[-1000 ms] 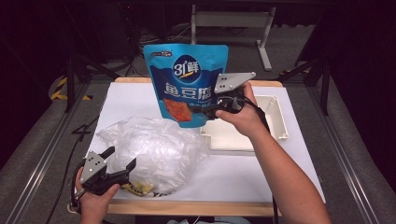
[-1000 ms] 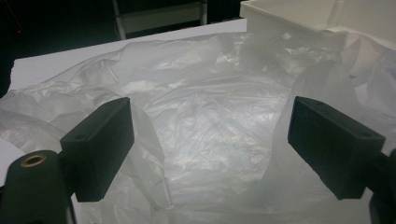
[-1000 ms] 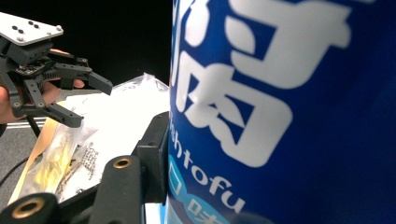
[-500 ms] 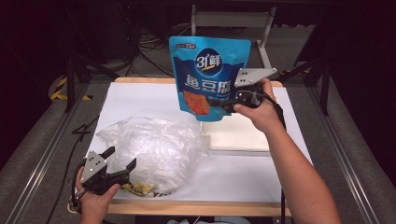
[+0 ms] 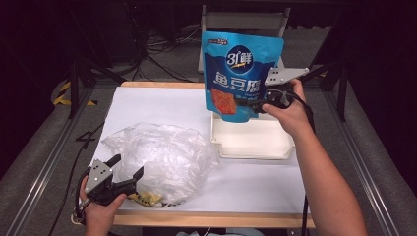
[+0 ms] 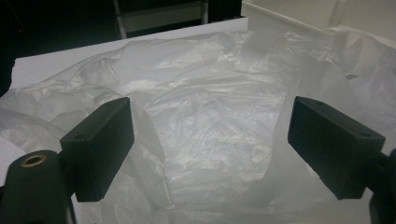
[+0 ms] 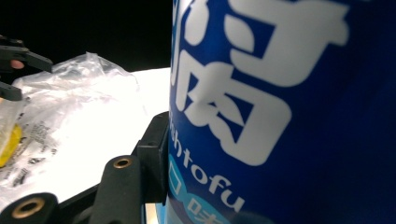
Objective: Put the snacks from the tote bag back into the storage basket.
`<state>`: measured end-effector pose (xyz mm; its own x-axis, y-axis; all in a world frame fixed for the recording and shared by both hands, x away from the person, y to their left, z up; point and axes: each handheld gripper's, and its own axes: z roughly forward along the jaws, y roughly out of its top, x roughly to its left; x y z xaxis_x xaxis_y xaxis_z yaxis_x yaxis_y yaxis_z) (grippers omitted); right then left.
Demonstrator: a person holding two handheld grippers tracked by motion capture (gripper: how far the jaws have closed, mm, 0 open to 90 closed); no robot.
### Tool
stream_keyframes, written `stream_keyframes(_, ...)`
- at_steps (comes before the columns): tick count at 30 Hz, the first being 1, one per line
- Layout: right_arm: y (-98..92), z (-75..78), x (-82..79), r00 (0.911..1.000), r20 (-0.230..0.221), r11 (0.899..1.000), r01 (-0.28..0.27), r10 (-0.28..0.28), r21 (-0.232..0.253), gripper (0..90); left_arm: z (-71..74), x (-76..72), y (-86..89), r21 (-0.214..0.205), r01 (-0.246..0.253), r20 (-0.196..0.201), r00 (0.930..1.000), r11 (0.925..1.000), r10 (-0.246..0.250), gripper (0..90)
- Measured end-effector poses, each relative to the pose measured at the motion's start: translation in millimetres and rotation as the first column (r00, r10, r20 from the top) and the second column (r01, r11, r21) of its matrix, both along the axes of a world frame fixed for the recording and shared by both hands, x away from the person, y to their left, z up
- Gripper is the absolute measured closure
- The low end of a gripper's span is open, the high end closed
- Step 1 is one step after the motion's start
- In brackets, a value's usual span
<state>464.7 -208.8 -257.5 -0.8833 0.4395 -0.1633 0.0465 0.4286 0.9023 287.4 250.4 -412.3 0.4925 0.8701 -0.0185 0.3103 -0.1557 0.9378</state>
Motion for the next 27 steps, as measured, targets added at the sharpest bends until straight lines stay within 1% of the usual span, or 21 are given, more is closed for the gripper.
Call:
stream_keyframes(2, -4.6, -1.7, 2.8, 0.9999, 0.001, 1.000, 0.014, -0.014, -0.008, 49.9, 0.0, 0.2, 0.2, 0.002, 0.002, 0.001, 1.0000, 1.0000, -0.002, 15.2)
stream_keyframes(4, -6.0, -2.5, 3.7, 0.9999, 0.000, 1.000, 0.016, -0.016, -0.010, 50.0, 0.0, 0.2, 0.3, 0.002, 0.001, 0.000, 1.0000, 1.0000, -0.001, 15.2)
stream_keyframes(7, -13.5, -8.8, 8.2, 0.9994, -0.007, 0.999, 0.035, -0.035, -0.016, 50.0, 0.1, 0.0, 0.3, 0.001, 0.001, 0.000, 1.0000, 1.0000, -0.001, 15.2)
stream_keyframes(8, -13.5, -8.8, 8.2, 0.9994, -0.007, 0.999, 0.035, -0.035, -0.016, 50.0, 0.1, 0.0, 0.2, 0.000, 0.001, 0.001, 1.0000, 1.0000, -0.001, 15.2)
stream_keyframes(9, -16.8, -12.9, 9.9, 0.9989, -0.012, 0.999, 0.046, -0.046, -0.012, 50.0, 0.2, -0.1, 0.4, -0.002, -0.001, 0.000, 1.0000, 1.0000, 0.001, 15.2)
stream_keyframes(11, -19.7, -16.7, 12.0, 0.9981, -0.026, 0.998, 0.055, -0.055, -0.009, 50.0, 0.1, 0.1, 0.4, -0.002, -0.002, 0.001, 1.0000, 1.0000, 0.002, 15.2)
stream_keyframes(12, -19.7, -16.7, 12.0, 0.9981, -0.026, 0.998, 0.055, -0.055, -0.009, 50.0, 0.1, 0.1, 0.4, -0.002, -0.002, 0.001, 1.0000, 1.0000, 0.002, 15.2)
stream_keyframes(14, -23.3, -22.3, 15.0, 0.9973, -0.024, 0.997, 0.070, -0.070, -0.013, 50.0, 0.0, 0.1, 0.3, -0.001, 0.000, 0.002, 1.0000, 1.0000, 0.000, 15.2)
stream_keyframes(16, -26.9, -27.1, 18.0, 0.9959, -0.039, 0.997, 0.081, -0.081, -0.009, 50.0, -0.2, 0.1, 0.4, -0.001, 0.000, 0.000, 1.0000, 1.0000, 0.000, 15.2)
stream_keyframes(18, -30.0, -32.0, 20.8, 0.9948, -0.038, 0.996, 0.094, -0.094, -0.010, 50.0, -0.9, 1.2, 0.8, -0.003, 0.002, -0.002, 1.0000, 1.0000, -0.002, 15.2)
stream_keyframes(19, -32.4, -36.8, 23.2, 0.9937, -0.045, 0.995, 0.103, -0.103, -0.012, 50.0, -1.1, 1.4, 0.9, -0.003, 0.000, -0.005, 1.0000, 1.0000, 0.000, 15.1)
stream_keyframes(23, -34.6, -44.1, 25.6, 0.9920, -0.052, 0.993, 0.115, -0.116, -0.015, 50.0, -0.9, 1.3, 0.8, -0.004, 0.003, -0.002, 1.0000, 1.0000, -0.003, 15.1)
stream_keyframes(27, -37.0, -56.7, 28.2, 0.9905, -0.058, 0.992, 0.124, -0.125, -0.019, 50.0, -0.9, 1.0, 0.8, -0.002, 0.000, -0.003, 1.0000, 1.0000, 0.000, 15.1)
